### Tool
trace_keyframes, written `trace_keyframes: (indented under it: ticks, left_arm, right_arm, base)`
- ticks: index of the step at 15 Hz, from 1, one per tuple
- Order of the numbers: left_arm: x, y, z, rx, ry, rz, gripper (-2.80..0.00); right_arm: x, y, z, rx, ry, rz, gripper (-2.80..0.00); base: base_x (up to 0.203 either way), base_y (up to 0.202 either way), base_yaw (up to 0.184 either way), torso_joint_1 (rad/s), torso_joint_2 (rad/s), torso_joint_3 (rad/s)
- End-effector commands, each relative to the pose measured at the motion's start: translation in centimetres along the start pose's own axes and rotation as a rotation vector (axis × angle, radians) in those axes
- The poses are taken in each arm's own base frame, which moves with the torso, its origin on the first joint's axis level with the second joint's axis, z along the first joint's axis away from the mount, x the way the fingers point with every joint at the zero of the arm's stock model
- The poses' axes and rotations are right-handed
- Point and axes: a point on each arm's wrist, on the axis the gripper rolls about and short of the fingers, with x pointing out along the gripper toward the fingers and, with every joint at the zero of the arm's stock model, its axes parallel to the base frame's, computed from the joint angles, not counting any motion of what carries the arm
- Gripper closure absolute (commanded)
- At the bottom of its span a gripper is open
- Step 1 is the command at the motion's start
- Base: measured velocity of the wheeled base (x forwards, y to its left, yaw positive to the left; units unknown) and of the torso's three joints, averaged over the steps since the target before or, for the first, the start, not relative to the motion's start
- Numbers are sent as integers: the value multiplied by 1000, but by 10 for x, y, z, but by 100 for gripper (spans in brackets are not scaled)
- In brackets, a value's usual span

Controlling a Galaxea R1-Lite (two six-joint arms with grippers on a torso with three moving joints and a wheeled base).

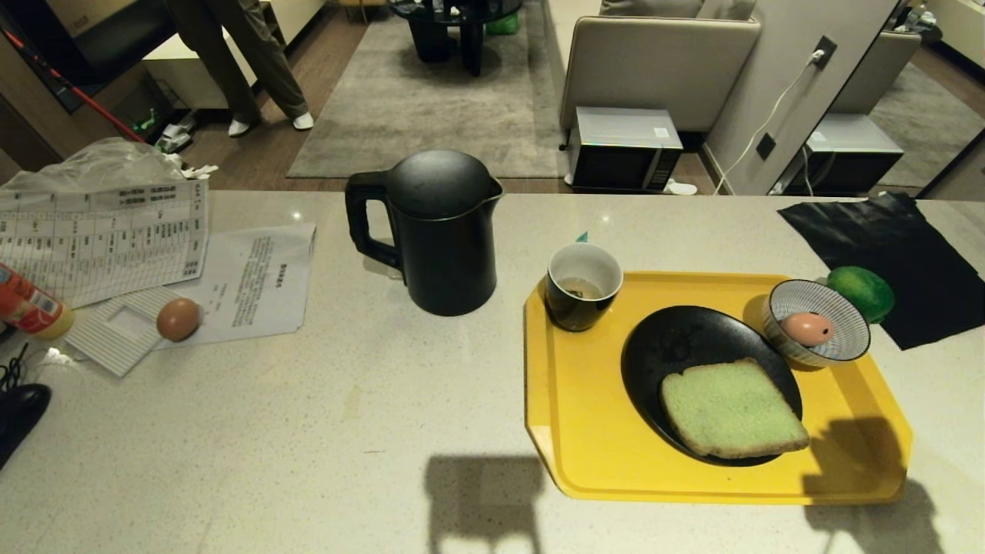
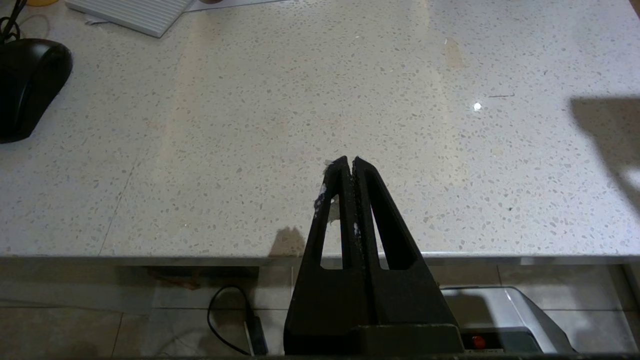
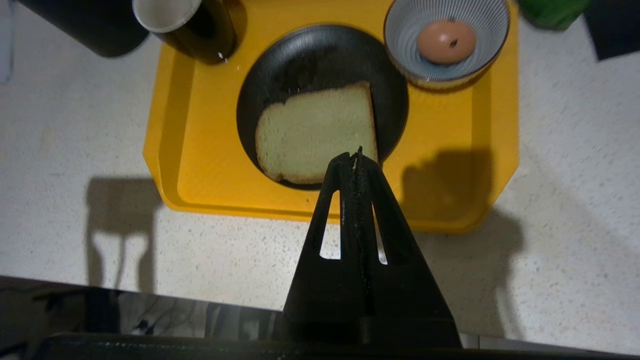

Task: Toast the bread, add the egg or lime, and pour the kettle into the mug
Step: Pick up the bread slice

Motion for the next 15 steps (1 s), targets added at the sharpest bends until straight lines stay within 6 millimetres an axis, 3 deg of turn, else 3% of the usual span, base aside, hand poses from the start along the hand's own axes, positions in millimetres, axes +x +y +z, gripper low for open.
trace_keyframes:
  ticks: [1,3,8,15]
  left_arm:
    - [0,0,0,0,0,1,0]
    - [0,0,0,0,1,1,0]
    - [0,0,0,0,1,1,0]
    - [0,0,0,0,0,1,0]
  right_arm:
    - [58,-5,18,39,213,-33,0]
    - [87,-8,20,94,320,-41,0]
    - [127,-13,8,387,616,20,0]
    - [101,-11,-7,415,718,7,0]
  base:
    - [0,0,0,0,0,0]
    - [0,0,0,0,0,0]
    - [0,0,0,0,0,0]
    - [0,0,0,0,0,0]
